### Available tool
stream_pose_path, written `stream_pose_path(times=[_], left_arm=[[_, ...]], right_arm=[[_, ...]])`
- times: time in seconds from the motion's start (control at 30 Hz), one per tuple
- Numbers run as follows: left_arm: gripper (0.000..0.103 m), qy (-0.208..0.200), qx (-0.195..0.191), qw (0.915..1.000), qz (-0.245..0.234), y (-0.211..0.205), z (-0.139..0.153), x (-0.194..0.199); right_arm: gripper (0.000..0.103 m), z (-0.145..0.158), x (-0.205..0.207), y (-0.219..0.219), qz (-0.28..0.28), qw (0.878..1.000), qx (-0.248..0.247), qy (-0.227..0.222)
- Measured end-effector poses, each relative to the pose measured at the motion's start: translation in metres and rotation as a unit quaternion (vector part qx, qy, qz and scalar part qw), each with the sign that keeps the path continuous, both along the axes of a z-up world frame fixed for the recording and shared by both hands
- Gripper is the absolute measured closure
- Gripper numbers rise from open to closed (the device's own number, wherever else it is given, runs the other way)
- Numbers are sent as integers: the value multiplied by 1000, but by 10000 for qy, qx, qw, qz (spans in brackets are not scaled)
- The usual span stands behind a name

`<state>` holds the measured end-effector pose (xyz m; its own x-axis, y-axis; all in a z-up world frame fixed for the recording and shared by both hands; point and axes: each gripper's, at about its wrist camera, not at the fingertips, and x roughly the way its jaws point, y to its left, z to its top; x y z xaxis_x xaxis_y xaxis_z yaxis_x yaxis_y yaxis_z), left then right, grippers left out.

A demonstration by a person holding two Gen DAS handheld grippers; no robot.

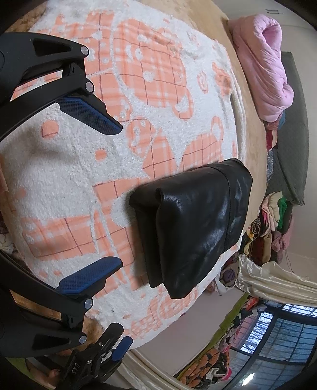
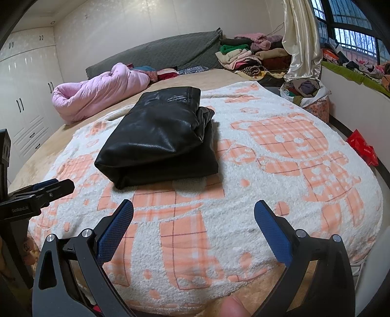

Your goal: Fold large clothes

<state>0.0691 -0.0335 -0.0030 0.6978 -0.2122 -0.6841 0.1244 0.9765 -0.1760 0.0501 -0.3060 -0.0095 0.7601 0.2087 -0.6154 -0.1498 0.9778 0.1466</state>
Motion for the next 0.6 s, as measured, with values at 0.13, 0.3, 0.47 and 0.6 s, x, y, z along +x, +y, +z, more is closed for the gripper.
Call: stream_pose_path(times=[0.13, 0.3, 0.47, 0.6], left_arm=[[9, 27, -12, 10000, -13, 0, -1, 0], [9, 95, 80, 9999, -21, -1, -3, 0], [9, 232, -162, 9996, -3, 6, -7, 2], [9, 254, -176, 9994, 175, 27, -6, 9]], right_arm=[[4, 0, 0, 1, -2, 10000, -5, -5], [4, 0, 0, -1, -40, 10000, 8, -5], [4, 2, -3, -18, -346, 9994, 73, -13], [4, 5, -11, -67, -1107, 9937, 158, -91]])
